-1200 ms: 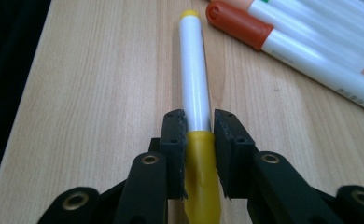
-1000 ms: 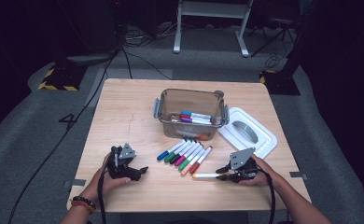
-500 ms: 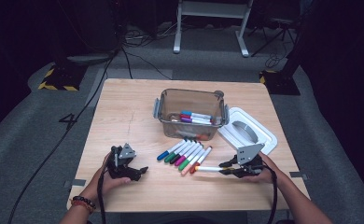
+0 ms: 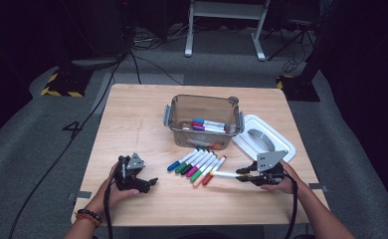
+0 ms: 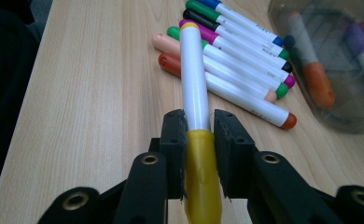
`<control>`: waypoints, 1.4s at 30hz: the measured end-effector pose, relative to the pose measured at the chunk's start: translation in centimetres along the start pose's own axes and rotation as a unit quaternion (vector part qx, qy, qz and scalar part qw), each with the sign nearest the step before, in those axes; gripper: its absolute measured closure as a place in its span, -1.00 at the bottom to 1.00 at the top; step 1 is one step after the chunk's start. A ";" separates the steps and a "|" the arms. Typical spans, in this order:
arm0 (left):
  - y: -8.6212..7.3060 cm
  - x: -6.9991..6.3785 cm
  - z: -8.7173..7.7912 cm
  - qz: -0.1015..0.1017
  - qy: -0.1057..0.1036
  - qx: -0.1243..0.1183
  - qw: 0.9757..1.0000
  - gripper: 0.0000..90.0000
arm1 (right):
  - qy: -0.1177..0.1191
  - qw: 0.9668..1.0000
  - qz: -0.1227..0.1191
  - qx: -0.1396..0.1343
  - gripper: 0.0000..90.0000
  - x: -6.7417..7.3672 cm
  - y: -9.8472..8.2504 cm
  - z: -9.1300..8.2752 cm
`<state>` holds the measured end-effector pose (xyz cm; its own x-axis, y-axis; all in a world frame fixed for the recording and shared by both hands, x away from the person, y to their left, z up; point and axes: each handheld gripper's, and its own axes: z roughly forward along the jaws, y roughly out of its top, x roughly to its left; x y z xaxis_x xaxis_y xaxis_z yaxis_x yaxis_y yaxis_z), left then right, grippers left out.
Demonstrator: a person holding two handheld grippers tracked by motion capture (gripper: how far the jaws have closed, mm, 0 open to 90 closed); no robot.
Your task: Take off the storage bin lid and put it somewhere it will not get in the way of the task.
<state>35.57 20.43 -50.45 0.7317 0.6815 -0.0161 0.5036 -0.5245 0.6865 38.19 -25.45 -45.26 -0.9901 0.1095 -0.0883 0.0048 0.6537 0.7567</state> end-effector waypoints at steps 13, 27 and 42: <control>0.0 0.0 0.0 0.000 -0.001 -0.001 1.000 -0.71 | -0.034 0.999 0.011 -0.024 0.67 -0.7 0.5 -1.6; 0.0 -0.1 0.0 -0.003 0.001 -0.001 1.000 -0.71 | -0.069 0.997 0.002 -0.045 0.67 -1.1 2.4 -2.9; 0.0 0.0 0.0 -0.002 0.000 -0.001 1.000 -0.71 | -0.107 0.992 -0.014 -0.061 0.67 -4.0 7.7 -4.6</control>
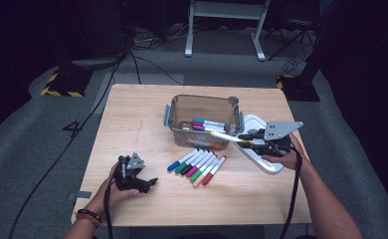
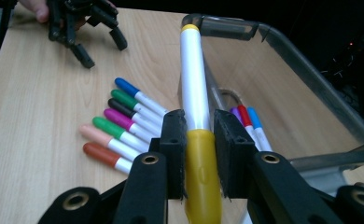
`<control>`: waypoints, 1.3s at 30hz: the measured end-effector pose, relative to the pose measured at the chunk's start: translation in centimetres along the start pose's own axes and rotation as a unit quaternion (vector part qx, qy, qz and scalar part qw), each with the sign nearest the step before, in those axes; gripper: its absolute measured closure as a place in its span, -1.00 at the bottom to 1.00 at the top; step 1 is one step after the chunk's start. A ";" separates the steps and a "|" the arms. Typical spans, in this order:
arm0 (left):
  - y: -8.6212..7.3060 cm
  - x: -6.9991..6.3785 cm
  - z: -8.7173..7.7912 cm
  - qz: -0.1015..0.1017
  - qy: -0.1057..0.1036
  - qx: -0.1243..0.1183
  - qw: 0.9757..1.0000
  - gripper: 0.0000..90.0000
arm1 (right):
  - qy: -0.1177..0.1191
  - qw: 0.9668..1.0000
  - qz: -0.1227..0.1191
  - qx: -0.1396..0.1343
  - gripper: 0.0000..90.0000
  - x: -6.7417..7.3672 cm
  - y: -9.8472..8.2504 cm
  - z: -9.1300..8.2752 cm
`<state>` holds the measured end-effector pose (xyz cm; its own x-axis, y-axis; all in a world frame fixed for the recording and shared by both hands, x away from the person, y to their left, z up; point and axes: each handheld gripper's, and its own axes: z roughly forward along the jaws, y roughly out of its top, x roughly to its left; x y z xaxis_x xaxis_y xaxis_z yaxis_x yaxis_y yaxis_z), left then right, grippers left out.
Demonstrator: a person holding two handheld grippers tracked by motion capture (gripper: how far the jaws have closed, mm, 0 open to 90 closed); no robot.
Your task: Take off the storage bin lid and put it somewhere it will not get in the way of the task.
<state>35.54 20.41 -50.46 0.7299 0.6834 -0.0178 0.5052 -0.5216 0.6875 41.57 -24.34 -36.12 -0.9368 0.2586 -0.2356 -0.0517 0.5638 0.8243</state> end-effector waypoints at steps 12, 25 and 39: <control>0.0 0.0 0.0 0.000 0.000 0.000 1.000 -0.71 | -0.020 1.000 0.005 0.017 0.67 -3.6 2.7 2.1; 0.0 0.0 0.0 0.000 0.000 0.001 1.000 -0.71 | -0.016 0.998 0.004 0.062 0.67 -6.2 4.8 6.4; 0.0 0.0 0.0 0.000 0.000 0.000 1.000 -0.71 | 0.006 0.989 0.003 0.147 0.66 -7.6 4.3 12.0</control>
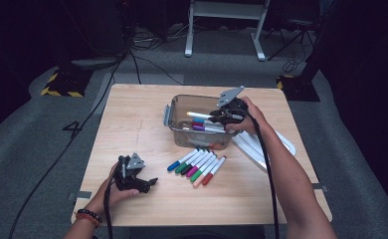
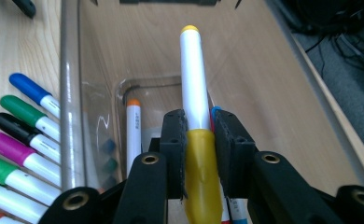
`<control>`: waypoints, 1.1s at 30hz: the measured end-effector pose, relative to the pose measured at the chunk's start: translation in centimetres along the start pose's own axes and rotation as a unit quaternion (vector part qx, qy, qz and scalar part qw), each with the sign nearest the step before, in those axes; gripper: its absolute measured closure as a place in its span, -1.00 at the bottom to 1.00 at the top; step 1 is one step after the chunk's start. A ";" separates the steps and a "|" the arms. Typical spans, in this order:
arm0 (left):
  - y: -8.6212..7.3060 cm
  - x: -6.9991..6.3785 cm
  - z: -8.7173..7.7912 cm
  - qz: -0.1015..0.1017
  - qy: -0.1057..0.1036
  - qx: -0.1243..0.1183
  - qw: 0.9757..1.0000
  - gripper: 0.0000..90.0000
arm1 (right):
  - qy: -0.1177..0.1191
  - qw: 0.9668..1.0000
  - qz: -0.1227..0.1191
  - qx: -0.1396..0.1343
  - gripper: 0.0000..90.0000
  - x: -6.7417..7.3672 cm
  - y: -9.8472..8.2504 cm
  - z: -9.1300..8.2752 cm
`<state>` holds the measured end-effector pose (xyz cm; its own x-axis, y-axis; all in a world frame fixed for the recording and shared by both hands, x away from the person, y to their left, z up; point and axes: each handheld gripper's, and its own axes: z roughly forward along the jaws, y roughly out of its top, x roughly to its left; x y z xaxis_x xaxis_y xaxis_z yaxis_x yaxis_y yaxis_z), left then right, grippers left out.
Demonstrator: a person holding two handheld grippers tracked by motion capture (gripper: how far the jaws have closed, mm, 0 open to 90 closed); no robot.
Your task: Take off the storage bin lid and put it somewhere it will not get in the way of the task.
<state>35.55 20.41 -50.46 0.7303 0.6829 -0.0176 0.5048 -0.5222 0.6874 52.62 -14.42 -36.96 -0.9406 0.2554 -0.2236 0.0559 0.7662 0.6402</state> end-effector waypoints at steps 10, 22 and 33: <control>0.0 0.0 0.0 0.001 0.000 0.000 1.000 -0.71 | 0.036 0.997 -0.006 0.067 0.66 -0.1 0.1 2.5; 0.0 0.0 0.0 0.001 0.000 0.000 1.000 -0.71 | 0.018 0.999 0.024 0.045 0.34 -0.1 -0.5 1.5; 0.0 0.0 0.0 -0.001 0.001 0.000 1.000 -0.70 | -0.007 0.996 0.049 -0.077 0.00 1.7 -2.8 -5.5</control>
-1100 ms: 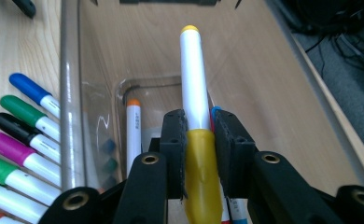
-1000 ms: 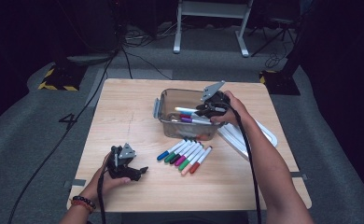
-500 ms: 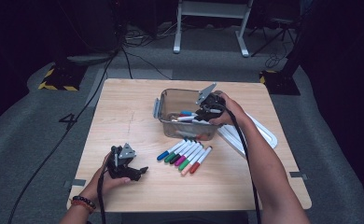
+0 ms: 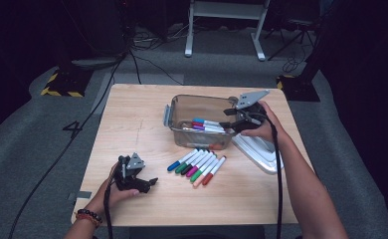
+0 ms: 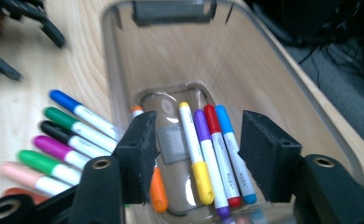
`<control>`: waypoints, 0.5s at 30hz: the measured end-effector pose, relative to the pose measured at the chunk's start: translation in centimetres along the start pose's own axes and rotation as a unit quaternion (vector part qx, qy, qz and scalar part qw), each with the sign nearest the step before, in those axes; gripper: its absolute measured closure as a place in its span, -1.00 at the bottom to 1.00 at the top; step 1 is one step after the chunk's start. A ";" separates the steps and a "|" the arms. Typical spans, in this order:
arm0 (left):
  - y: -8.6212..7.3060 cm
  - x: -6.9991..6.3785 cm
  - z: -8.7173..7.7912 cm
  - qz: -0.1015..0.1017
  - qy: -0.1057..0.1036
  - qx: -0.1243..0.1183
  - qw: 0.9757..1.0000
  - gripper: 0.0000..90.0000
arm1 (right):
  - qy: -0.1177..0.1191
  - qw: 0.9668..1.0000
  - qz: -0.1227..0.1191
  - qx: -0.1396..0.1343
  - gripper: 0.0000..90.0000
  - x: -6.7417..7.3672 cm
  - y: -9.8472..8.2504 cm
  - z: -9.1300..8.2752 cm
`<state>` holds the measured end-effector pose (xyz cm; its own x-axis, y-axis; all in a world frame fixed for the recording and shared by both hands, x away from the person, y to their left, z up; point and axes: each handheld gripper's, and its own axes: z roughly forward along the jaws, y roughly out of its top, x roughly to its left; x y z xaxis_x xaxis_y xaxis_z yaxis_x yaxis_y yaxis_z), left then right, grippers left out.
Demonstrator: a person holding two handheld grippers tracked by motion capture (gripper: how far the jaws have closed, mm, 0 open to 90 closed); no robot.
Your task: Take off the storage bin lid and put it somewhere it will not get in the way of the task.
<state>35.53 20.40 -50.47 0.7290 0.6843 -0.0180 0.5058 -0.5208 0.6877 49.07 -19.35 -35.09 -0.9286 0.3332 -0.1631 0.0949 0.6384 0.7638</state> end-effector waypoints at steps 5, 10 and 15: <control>0.0 0.0 0.0 0.000 0.000 0.000 1.000 -0.70 | -0.005 0.999 -0.003 -0.035 -0.09 1.3 -1.6 -2.8; 0.0 0.0 0.0 0.000 0.000 0.000 1.000 -0.70 | -0.005 0.999 -0.008 -0.052 -0.12 2.5 -3.0 -4.5; 0.0 0.0 0.0 0.000 0.000 0.000 1.000 -0.71 | -0.001 0.998 -0.014 -0.063 -0.13 4.5 -4.7 -5.6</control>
<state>35.53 20.40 -50.46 0.7291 0.6842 -0.0178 0.5058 -0.5211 0.6875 42.45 -24.74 -35.88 -0.9299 0.3169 -0.1865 0.0222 0.5546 0.8318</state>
